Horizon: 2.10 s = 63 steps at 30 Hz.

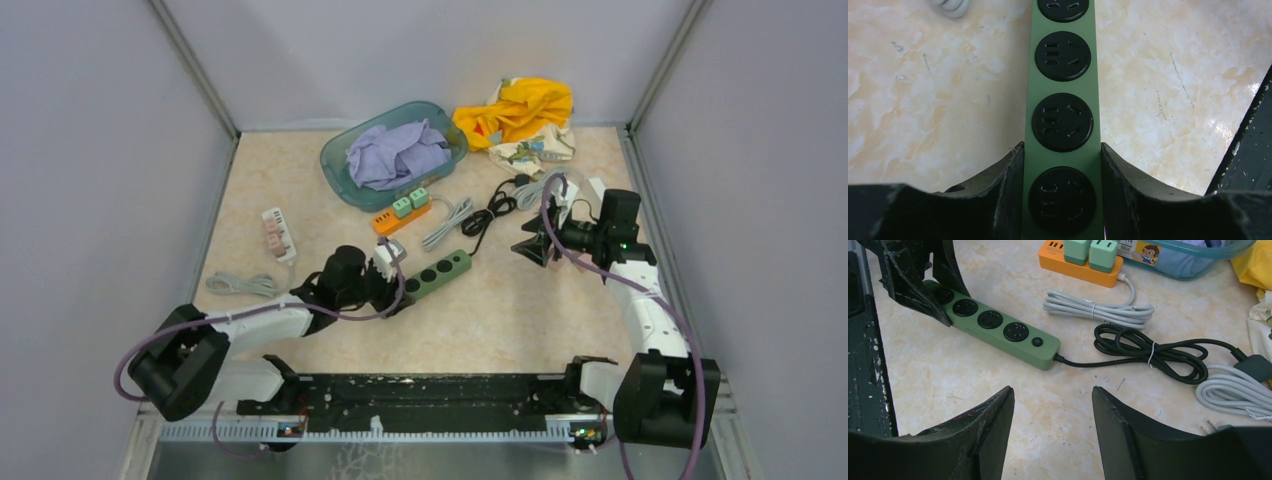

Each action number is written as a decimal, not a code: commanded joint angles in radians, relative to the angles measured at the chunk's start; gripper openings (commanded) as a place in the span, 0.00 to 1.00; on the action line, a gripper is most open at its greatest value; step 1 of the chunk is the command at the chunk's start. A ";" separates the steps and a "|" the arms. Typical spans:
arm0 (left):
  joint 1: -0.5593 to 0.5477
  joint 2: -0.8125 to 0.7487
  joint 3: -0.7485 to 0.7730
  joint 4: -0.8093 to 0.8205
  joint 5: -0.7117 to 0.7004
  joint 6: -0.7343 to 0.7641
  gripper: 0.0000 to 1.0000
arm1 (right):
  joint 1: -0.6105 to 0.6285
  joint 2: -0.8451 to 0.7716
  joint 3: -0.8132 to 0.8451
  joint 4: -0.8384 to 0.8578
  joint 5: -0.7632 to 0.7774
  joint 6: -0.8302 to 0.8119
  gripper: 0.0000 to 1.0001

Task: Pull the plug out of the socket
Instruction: Place the socket at the center of the board.

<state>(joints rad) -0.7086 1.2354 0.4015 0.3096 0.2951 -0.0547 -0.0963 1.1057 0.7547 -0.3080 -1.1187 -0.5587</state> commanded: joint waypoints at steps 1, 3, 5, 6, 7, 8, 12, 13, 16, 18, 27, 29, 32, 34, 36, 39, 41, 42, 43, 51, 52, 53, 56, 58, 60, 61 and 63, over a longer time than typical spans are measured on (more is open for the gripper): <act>-0.016 0.080 0.099 0.111 0.038 -0.018 0.01 | 0.009 -0.026 0.049 0.014 -0.010 -0.027 0.58; -0.021 0.121 0.121 0.113 0.016 -0.034 0.01 | 0.009 -0.026 0.049 0.014 -0.009 -0.029 0.58; -0.025 0.148 0.136 0.110 0.004 -0.035 0.01 | 0.009 -0.026 0.050 0.012 -0.008 -0.029 0.58; -0.026 0.153 0.141 0.107 0.005 -0.031 0.01 | 0.009 -0.026 0.049 0.012 -0.008 -0.030 0.58; -0.026 0.154 0.144 0.099 0.007 -0.022 0.01 | 0.009 -0.027 0.050 0.012 -0.010 -0.031 0.58; -0.026 0.153 0.148 0.088 0.007 -0.010 0.01 | 0.008 -0.026 0.051 0.011 -0.010 -0.031 0.58; -0.025 0.149 0.165 0.016 -0.012 0.043 0.01 | 0.009 -0.026 0.051 0.009 -0.013 -0.033 0.59; -0.025 0.149 0.168 0.001 -0.023 0.052 0.01 | 0.009 -0.026 0.052 0.008 -0.012 -0.035 0.58; -0.025 0.158 0.169 -0.030 -0.062 0.063 0.01 | 0.009 -0.028 0.054 0.005 -0.011 -0.036 0.58; -0.025 0.163 0.169 -0.041 -0.083 0.061 0.01 | 0.009 -0.030 0.054 0.004 -0.012 -0.036 0.58; -0.024 0.185 0.176 -0.070 -0.209 0.039 0.10 | 0.009 -0.031 0.052 0.006 -0.012 -0.037 0.59; -0.022 0.188 0.179 -0.074 -0.233 0.042 0.17 | 0.009 -0.030 0.052 0.004 -0.012 -0.037 0.58; -0.018 0.192 0.188 -0.083 -0.262 0.048 0.29 | 0.009 -0.031 0.053 0.005 -0.011 -0.037 0.59; -0.016 0.197 0.193 -0.089 -0.281 0.048 0.35 | 0.009 -0.031 0.054 0.004 -0.010 -0.038 0.58; -0.012 0.204 0.199 -0.093 -0.293 0.051 0.40 | 0.009 -0.031 0.054 0.003 -0.010 -0.037 0.59; -0.003 0.213 0.209 -0.102 -0.295 0.051 0.43 | 0.009 -0.031 0.054 0.003 -0.010 -0.039 0.59; 0.005 0.219 0.217 -0.109 -0.295 0.049 0.45 | 0.009 -0.032 0.054 0.001 -0.012 -0.039 0.59; 0.009 0.221 0.221 -0.114 -0.295 0.047 0.46 | 0.009 -0.031 0.054 0.002 -0.011 -0.039 0.59; 0.014 0.224 0.225 -0.118 -0.296 0.048 0.48 | 0.010 -0.032 0.054 0.002 -0.010 -0.040 0.59; 0.041 0.219 0.236 -0.143 -0.291 0.042 0.57 | 0.009 -0.033 0.055 -0.002 -0.010 -0.041 0.59; 0.043 0.220 0.237 -0.144 -0.291 0.042 0.57 | 0.008 -0.033 0.055 -0.002 -0.010 -0.041 0.59; 0.045 0.219 0.237 -0.147 -0.290 0.040 0.58 | 0.009 -0.033 0.055 -0.002 -0.010 -0.042 0.59; 0.051 0.218 0.237 -0.152 -0.282 0.037 0.60 | 0.009 -0.033 0.055 -0.002 -0.010 -0.042 0.59; 0.054 0.217 0.237 -0.156 -0.277 0.034 0.62 | 0.009 -0.034 0.055 -0.002 -0.010 -0.041 0.59; 0.058 0.216 0.237 -0.159 -0.274 0.032 0.62 | 0.008 -0.035 0.055 -0.001 -0.009 -0.042 0.59; 0.059 0.214 0.237 -0.162 -0.274 0.030 0.63 | 0.009 -0.034 0.055 -0.001 -0.009 -0.043 0.59; 0.062 0.210 0.235 -0.162 -0.272 0.027 0.64 | 0.009 -0.035 0.055 -0.002 -0.010 -0.042 0.59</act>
<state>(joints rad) -0.6628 1.4494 0.6075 0.1467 0.0521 -0.0101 -0.0937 1.1042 0.7547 -0.3237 -1.1126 -0.5770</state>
